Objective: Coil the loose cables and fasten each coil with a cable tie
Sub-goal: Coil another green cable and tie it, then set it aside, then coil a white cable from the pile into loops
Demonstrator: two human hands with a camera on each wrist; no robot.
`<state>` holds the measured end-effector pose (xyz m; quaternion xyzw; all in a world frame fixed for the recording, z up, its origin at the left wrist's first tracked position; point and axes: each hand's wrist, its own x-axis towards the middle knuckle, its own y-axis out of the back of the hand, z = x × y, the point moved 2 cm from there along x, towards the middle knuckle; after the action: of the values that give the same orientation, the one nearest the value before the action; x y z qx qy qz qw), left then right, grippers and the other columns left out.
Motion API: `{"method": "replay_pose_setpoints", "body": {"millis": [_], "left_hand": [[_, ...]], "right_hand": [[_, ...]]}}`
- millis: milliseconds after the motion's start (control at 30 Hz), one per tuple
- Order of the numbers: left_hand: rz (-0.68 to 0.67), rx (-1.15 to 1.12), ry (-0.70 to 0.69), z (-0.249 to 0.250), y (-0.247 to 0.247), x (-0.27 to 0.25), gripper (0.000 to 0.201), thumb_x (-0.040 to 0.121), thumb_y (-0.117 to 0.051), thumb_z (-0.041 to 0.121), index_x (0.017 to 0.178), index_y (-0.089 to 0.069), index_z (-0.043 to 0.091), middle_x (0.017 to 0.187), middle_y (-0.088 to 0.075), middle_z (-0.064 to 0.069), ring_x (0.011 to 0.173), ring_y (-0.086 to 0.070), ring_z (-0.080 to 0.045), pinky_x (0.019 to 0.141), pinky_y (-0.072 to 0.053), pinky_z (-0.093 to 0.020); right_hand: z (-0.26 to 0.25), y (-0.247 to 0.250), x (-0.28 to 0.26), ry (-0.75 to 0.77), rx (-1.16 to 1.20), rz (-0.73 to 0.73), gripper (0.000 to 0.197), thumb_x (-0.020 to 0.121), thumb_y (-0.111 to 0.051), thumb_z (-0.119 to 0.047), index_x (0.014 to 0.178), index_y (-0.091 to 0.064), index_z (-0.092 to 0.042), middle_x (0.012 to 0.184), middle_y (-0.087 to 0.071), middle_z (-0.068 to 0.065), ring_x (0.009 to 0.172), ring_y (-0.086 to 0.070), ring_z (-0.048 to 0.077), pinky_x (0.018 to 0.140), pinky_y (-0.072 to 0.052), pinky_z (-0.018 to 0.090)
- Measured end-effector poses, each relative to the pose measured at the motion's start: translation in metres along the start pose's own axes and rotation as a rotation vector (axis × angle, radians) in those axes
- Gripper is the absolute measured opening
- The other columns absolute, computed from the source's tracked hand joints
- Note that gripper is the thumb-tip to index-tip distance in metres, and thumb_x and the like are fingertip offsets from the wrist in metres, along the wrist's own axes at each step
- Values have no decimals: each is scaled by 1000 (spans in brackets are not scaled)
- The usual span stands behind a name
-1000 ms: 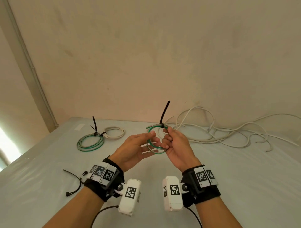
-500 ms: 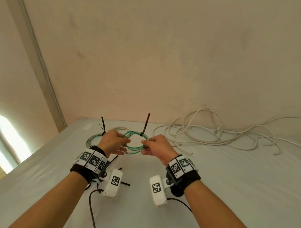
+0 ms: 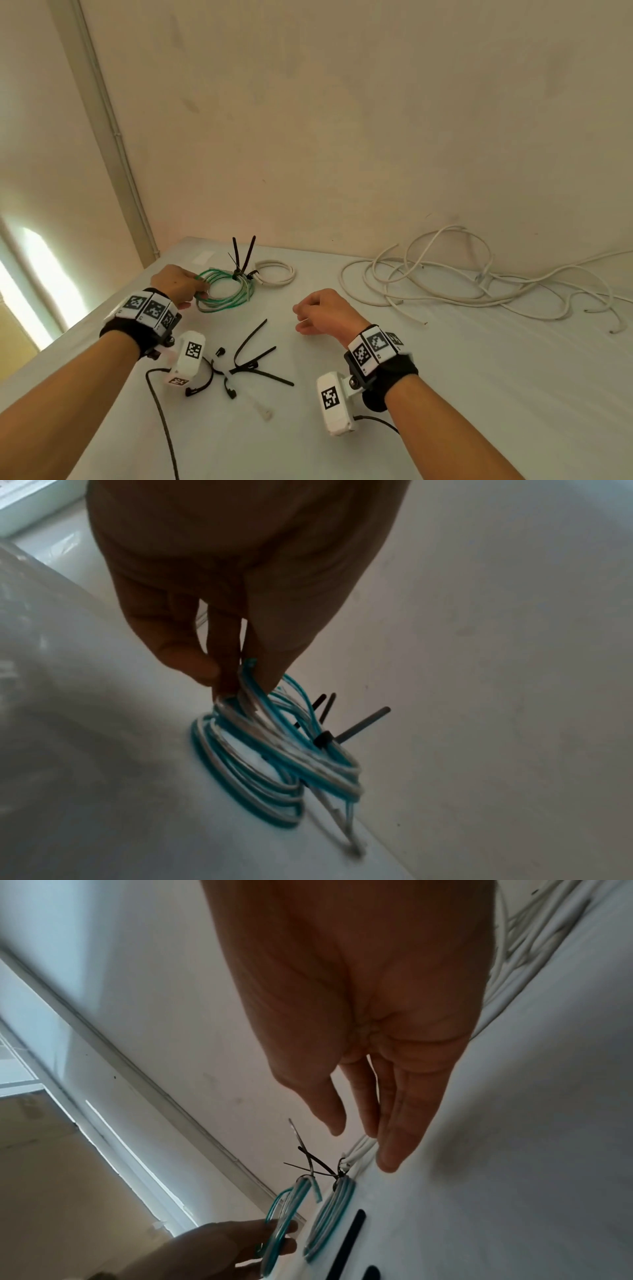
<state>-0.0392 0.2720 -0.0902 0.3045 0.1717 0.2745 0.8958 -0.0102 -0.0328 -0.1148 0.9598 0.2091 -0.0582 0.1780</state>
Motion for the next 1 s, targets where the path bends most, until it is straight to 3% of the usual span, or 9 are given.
{"method": "replay_pose_setpoints", "body": {"millis": [67, 233, 367, 467, 600, 700, 767, 867, 1000], "left_hand": [[33, 27, -23, 2, 0, 4, 11, 88, -81, 15, 83, -80, 5, 73, -76, -12, 56, -62, -18, 48, -56, -24], [38, 182, -43, 4, -8, 13, 28, 85, -84, 27, 83, -78, -1, 75, -77, -15, 77, -75, -30, 82, -63, -41], [62, 307, -143, 8, -12, 7, 49, 85, -83, 33, 120, -70, 0, 113, -73, -20, 106, -68, -37, 90, -54, -40], [6, 439, -170, 8, -15, 1, 53, 98, -67, 38, 136, -61, 1, 130, -65, -21, 119, -60, -38, 94, -48, -38], [-64, 466, -152, 14, -20, -6, 42, 104, -55, 39, 99, -59, -2, 99, -60, -17, 93, -55, -34, 76, -40, -34], [27, 488, -215, 26, -17, -15, 47, 101, -58, 39, 71, -46, 6, 91, -59, -20, 92, -55, -37, 77, -41, -37], [63, 482, -276, 38, -19, -27, 45, 100, -59, 39, 72, -44, 8, 107, -61, -27, 103, -55, -41, 84, -42, -42], [96, 429, -371, 61, -29, -50, 29, 99, -60, 35, 96, -56, 7, 120, -59, -28, 117, -52, -43, 94, -42, -45], [59, 356, -519, 91, -52, -77, 18, 98, -61, 27, 92, -63, 10, 94, -64, -19, 98, -57, -33, 82, -44, -38]], "right_hand": [[2, -3, 0, -6, -34, 5, 23, 100, -67, -23, 110, -71, -2, 96, -73, 9, 95, -78, 24, 93, -62, 37], [7, -6, 1, -40, -101, -16, 22, 100, -66, -26, 110, -71, -7, 92, -73, 7, 100, -76, 22, 93, -62, 35], [12, -2, -1, -51, -114, -20, 20, 100, -66, -27, 107, -71, -9, 89, -74, 5, 103, -75, 22, 97, -60, 37], [14, -2, -1, -53, -124, -23, 19, 100, -66, -28, 106, -71, -10, 88, -75, 4, 103, -75, 22, 99, -59, 38], [12, 1, -3, -45, -127, -17, 21, 100, -66, -27, 109, -71, -8, 89, -75, 6, 95, -75, 21, 96, -60, 35], [6, 14, -6, -26, -175, 54, 18, 101, -66, -25, 104, -72, -9, 89, -74, 8, 80, -70, 16, 84, -61, 29], [5, 29, -3, -9, -292, 150, 22, 100, -65, -25, 102, -74, -5, 94, -75, 11, 85, -71, 20, 84, -59, 33], [8, 54, 1, -11, -517, 300, 22, 97, -63, -20, 99, -74, -1, 105, -73, 15, 98, -69, 30, 80, -54, 32], [16, 78, -11, -105, -858, 441, 32, 98, -58, -16, 127, -56, -2, 133, -52, 20, 125, -52, 34, 95, -48, 41]]}}
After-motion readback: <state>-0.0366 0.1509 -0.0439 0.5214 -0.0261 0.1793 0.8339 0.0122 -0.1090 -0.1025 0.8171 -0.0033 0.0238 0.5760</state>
